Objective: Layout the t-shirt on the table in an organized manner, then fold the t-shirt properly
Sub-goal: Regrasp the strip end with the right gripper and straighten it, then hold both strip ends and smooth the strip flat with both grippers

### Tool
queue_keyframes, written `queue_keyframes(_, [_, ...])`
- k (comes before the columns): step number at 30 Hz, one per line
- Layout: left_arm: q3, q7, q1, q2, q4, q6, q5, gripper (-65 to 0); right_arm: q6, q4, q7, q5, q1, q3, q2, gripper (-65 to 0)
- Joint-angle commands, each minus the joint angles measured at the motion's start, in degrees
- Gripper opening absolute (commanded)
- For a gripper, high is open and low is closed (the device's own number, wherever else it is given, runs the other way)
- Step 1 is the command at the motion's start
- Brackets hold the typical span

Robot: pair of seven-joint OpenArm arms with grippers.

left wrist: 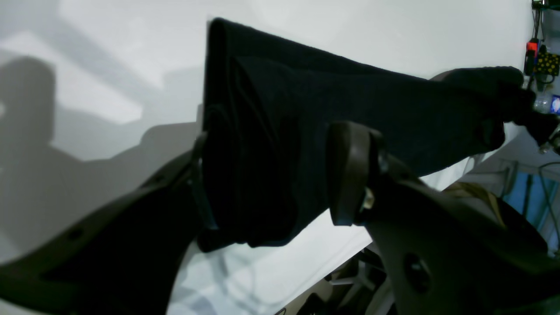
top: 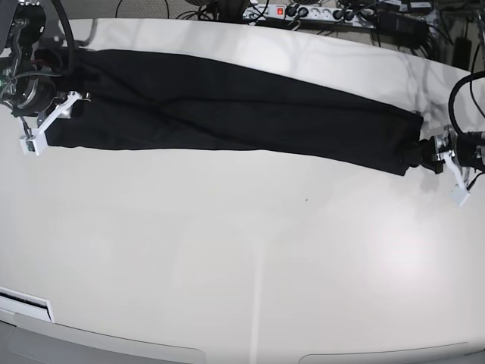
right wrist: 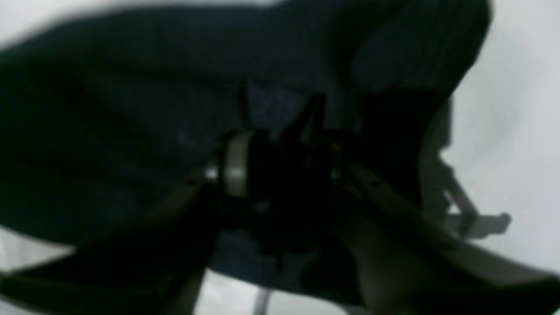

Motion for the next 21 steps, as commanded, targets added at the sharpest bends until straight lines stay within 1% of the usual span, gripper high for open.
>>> queue_keyframes(1, [-0.83, -0.24, -1.29, -1.55, 0.63, -0.47, -1.18, -30.1, 0.85, 1.05, 0.57, 1.03, 1.01, 0.33, 1.16, -36.9])
queue_keyframes(3, [-1.62, -0.2, -1.18, -1.53, 0.63, -0.47, -0.9, -30.1, 2.58, 1.38, 0.63, 1.11, 0.96, 0.33, 1.14, -36.9])
queue_keyframes(5, [-2.29, -0.2, -0.92, -1.55, 0.63, -0.47, -0.28, -30.1, 3.76, 1.46, 0.46, 2.73, 0.83, 0.33, 1.22, -36.9])
queue_keyframes(8, [-3.45, -0.22, -0.94, -1.55, 0.63, -0.47, 0.85, -30.1, 4.2, 2.03, -0.09, 5.42, 0.83, 0.33, 1.38, -36.9])
queue_keyframes(12, [-4.17, -0.46, -0.94, -1.53, 0.63, -0.47, 2.16, -30.1, 4.39, 5.75, -0.07, 5.4, 0.83, 0.33, 1.49, -36.9])
queue_keyframes(14, [-4.17, -0.46, -0.94, -1.53, 0.63, -0.47, 2.34, -30.1, 6.14, 8.7, -0.2, 6.4, 0.66, 0.33, 1.46, -36.9])
queue_keyframes(15, [-4.17, -0.46, -0.94, -1.55, 0.63, -0.47, 2.34, -30.1, 6.86, 10.03, -0.26, 7.85, 0.48, 0.33, 1.44, -36.9])
queue_keyframes(17, [-4.17, -0.59, -0.94, -1.55, 0.63, -0.47, 2.54, -30.1, 9.01, 11.08, -0.46, 12.15, -0.17, 0.31, 1.4, -36.9])
queue_keyframes(18, [-4.17, -0.7, -0.94, -1.57, 0.63, -0.47, 2.54, -30.1, 10.86, 11.04, -0.42, 14.47, -0.63, 0.31, 1.11, -37.1])
queue_keyframes(19, [-4.17, -0.7, -0.94, -1.57, 0.63, -0.47, 2.54, -30.1, 12.59, 10.97, -0.22, 15.02, -1.18, 0.31, 0.42, -39.2])
queue_keyframes(20, [-4.17, -0.87, -0.96, -1.57, 0.63, -0.47, 2.51, -30.1, 14.38, 10.78, 0.02, 14.8, -1.55, 0.24, -0.55, -43.9])
queue_keyframes(21, [-4.17, -1.51, -0.98, -1.55, 0.63, -0.47, 2.49, -30.1, 15.37, 10.36, 0.26, 14.23, -1.86, 0.24, -1.53, -50.7])
